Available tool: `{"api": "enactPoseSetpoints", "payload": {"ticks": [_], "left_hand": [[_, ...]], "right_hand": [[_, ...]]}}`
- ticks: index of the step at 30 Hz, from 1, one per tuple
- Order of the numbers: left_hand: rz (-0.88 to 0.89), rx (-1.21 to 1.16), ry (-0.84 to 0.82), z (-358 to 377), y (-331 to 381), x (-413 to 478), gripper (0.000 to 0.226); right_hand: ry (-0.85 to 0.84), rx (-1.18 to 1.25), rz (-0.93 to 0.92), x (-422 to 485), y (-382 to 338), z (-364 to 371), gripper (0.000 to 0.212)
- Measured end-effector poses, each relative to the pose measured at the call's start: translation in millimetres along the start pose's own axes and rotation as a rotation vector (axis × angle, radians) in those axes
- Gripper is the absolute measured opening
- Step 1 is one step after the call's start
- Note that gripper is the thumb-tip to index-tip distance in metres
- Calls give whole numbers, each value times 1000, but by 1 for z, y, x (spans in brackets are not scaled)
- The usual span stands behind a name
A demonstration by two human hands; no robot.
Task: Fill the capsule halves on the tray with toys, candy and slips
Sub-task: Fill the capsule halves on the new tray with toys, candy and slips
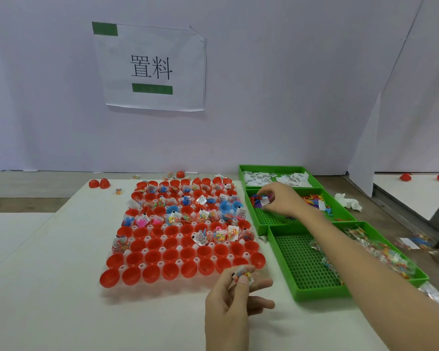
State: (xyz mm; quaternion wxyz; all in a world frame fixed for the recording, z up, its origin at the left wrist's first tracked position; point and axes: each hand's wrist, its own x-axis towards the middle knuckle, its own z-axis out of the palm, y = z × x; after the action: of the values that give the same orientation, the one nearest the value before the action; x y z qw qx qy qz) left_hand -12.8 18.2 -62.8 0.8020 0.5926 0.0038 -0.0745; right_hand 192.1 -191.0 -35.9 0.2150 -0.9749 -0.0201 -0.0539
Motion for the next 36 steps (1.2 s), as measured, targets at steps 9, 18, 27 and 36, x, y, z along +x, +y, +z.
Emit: {"api": "enactPoseSetpoints", "payload": {"ticks": [9,18,27,36], "left_hand": [[-4,-6,-26,-1,0,1,24],[47,17,-12,-1,-2,0,27],[219,-7,65,0,-2,-2,20],[277,-27,75,1,-5,-1,7]], "right_hand": [[49,30,11,0,7,0,21],[159,626,71,-42,-4,-16,30],[-121,944,-245,-106,-61,-10,15],[-159,873,-344,-123,-89,-10,24]]}}
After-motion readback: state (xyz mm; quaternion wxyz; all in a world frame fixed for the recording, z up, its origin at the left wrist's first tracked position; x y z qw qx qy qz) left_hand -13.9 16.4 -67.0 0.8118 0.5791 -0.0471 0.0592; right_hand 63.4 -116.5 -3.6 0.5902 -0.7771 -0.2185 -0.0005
